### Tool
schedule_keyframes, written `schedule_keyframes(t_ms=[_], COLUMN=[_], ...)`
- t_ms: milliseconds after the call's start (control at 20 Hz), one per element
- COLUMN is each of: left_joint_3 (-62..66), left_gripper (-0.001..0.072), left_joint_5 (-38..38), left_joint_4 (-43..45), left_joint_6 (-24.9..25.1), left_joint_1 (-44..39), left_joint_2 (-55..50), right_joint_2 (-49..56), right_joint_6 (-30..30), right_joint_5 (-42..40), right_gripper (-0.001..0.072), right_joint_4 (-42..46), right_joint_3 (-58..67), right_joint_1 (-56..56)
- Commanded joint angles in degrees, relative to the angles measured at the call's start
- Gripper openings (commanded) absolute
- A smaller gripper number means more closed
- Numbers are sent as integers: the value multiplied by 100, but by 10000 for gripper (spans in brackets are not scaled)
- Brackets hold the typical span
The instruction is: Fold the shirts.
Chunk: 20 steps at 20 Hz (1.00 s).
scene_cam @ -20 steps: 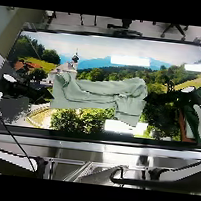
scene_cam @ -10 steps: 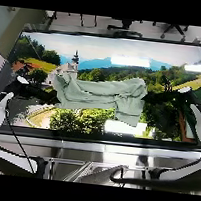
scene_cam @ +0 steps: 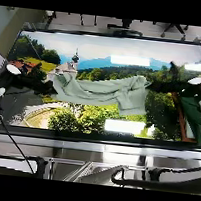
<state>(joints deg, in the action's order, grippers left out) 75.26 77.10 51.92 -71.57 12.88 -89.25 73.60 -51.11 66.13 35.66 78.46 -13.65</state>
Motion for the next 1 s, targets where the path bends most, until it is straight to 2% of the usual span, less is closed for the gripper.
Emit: schedule_keyframes(t_ms=[0, 150, 200, 350, 500, 700, 800, 950], left_joint_3=[1370, 2979, 3488, 4492, 4017, 2710, 2203, 1786], left_gripper=[12, 13, 12, 13, 12, 13, 12, 13], left_joint_5=[992, 737, 466, -22, -9, 424, 437, 758], left_joint_4=[-1882, -3681, -3932, -3980, -3945, -3952, -3954, -3945], left_joint_6=[59, -26, -103, -267, -315, -304, -175, 173], left_joint_1=[153, 483, 629, 1169, 2092, 3222, 3058, 2118], left_joint_2=[824, 1443, 1633, 2166, 2870, 3469, 3515, 3259], right_joint_2=[-1123, -1963, -2192, -2813, -3161, -3167, -3062, -3040], right_joint_6=[7, -308, -374, -579, -1117, -1283, -1628, -1587], right_joint_5=[205, -170, -341, -960, -815, -63, 603, 968], right_gripper=[14, 14, 14, 13, 13, 13, 13, 13], right_joint_4=[-662, -719, -719, -632, -74, -59, 50, -704], right_joint_3=[1119, 2267, 2557, 3182, 3296, 3294, 3254, 3099], right_joint_1=[-177, -505, -669, -1222, -1655, -1731, -1731, -1727])
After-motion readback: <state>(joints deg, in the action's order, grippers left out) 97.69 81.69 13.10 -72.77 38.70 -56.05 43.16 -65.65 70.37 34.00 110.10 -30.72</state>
